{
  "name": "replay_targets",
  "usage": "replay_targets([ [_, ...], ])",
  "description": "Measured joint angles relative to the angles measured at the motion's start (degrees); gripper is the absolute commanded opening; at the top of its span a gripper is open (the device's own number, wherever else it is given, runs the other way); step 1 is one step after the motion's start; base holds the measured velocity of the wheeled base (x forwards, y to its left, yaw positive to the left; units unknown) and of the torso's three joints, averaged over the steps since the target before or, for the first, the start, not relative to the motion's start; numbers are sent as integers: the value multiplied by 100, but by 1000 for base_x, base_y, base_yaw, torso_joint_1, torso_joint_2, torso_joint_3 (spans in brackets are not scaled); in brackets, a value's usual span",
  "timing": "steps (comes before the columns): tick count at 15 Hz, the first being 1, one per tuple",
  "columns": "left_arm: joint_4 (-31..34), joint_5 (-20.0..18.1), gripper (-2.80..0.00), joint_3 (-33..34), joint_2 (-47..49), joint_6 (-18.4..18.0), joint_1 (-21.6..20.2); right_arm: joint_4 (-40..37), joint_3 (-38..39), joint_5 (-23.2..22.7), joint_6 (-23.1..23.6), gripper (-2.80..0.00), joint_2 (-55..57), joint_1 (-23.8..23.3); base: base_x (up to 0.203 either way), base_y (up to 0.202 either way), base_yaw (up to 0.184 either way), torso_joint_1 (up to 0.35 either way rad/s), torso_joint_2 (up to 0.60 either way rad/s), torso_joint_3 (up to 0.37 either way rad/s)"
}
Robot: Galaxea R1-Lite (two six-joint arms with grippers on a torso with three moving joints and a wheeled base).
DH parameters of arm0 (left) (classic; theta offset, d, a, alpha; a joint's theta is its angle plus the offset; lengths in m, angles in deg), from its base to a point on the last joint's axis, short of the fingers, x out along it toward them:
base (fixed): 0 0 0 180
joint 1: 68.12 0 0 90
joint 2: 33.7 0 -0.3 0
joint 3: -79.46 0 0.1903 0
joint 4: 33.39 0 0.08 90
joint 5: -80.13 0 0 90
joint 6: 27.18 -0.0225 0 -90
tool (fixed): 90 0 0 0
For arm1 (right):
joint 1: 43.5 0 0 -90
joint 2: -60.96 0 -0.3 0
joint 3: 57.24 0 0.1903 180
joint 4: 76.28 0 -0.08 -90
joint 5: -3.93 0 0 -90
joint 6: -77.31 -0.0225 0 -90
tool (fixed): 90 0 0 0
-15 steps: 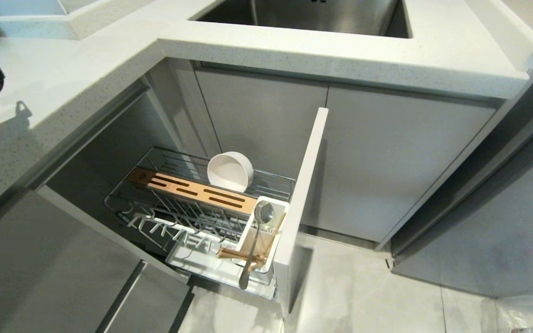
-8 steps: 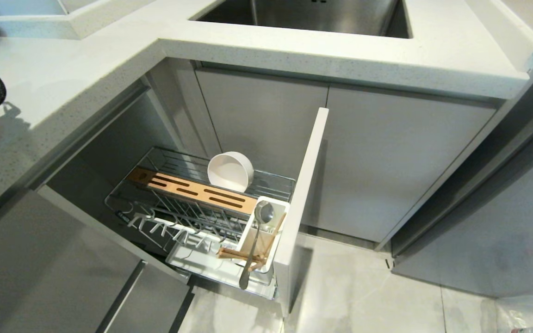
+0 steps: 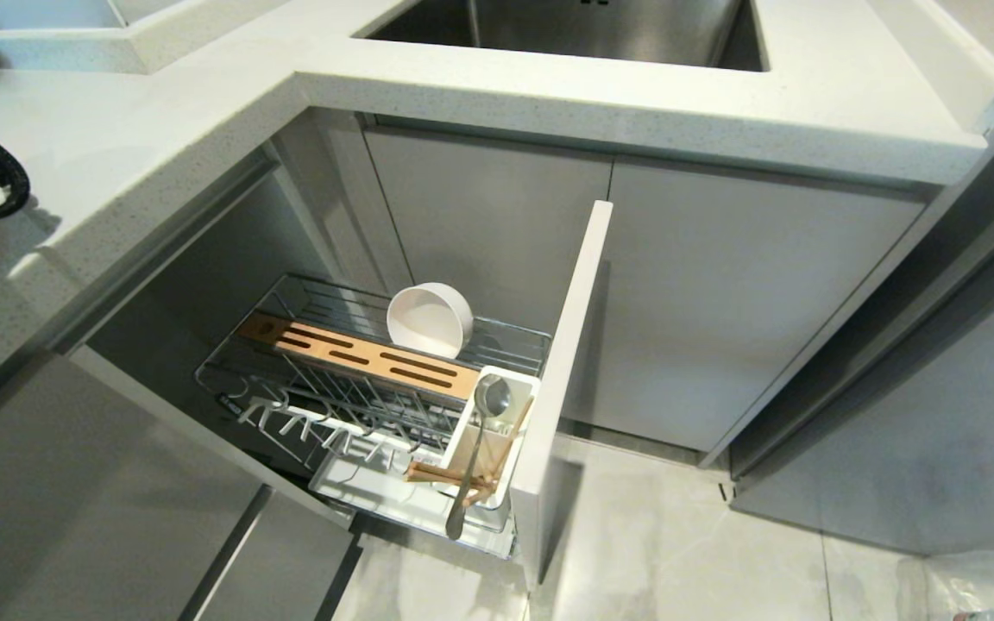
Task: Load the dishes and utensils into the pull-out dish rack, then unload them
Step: Pick up the plate and place it in the cupboard
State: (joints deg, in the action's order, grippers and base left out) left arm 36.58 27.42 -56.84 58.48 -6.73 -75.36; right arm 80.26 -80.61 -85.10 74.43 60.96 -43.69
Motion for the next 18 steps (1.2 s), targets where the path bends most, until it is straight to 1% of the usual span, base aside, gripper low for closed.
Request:
replay_targets([
  [11, -6, 0, 0, 0, 49, -20, -100, 0, 0, 0, 1, -280, 0, 0, 0, 0, 0, 0, 0, 0],
  [12, -6, 0, -280, 0, 52, -27, -114, 0, 0, 0, 1, -280, 0, 0, 0, 0, 0, 0, 0, 0],
  [18, -38, -9, -280, 0, 39, -19, -136, 0, 0, 0, 1, -280, 0, 0, 0, 0, 0, 0, 0, 0],
])
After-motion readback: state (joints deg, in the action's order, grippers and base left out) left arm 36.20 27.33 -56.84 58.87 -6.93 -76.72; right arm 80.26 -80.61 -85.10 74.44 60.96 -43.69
